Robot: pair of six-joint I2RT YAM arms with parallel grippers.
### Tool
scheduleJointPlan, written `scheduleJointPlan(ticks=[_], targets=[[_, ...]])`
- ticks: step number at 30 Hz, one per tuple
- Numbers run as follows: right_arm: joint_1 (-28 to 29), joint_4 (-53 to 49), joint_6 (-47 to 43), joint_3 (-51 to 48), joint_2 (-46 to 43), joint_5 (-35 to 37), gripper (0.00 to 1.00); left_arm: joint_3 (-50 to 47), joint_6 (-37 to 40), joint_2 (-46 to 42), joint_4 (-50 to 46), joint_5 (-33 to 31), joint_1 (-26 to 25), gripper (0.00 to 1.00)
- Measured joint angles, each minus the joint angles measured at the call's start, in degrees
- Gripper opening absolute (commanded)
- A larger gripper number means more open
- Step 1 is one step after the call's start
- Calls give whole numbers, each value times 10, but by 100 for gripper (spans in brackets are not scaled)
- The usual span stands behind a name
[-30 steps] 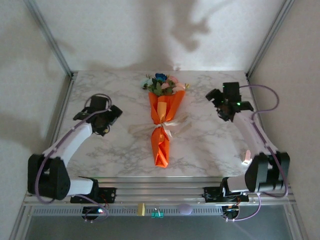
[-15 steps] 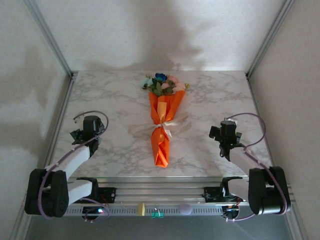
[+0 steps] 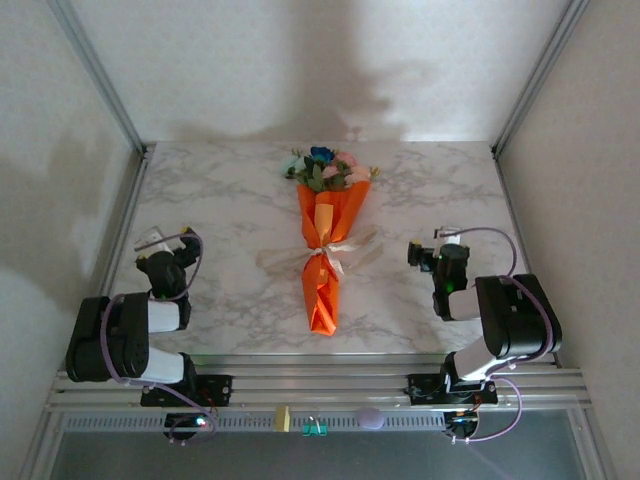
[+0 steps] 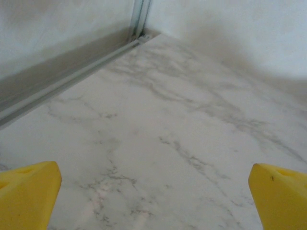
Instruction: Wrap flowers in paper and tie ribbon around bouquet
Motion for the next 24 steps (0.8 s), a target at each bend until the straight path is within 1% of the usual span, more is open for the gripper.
scheduleJointPlan(ticks=[2, 4, 6, 7, 8, 10, 12, 15, 24], targets=[[0, 9, -2, -6, 3, -1, 99, -26, 4, 0, 52, 6, -1, 100], [-1, 10, -2, 5, 3, -1, 99, -52, 24, 13, 118, 11, -13, 100], [-1, -8, -2, 33, 3, 2, 99, -73, 56, 60, 187, 23, -43, 100], [-1, -15, -2, 47, 3, 3, 99, -80, 68, 77, 196, 23, -61, 100], [-2, -17, -2, 58, 3, 3, 99, -87, 80, 84, 199, 22, -78, 100], [-2, -17, -2, 69, 3, 3, 99, -76, 92, 82, 193, 13, -90, 100], [-2, -21, -2, 70, 3, 3, 99, -24, 92, 81, 155, 10, -80, 100], [-2, -32, -2, 70, 3, 3, 99, 21, 90, 78, 149, 3, -64, 100], [-2, -45, -2, 70, 3, 3, 99, 23, 90, 76, 123, 1, -64, 100]])
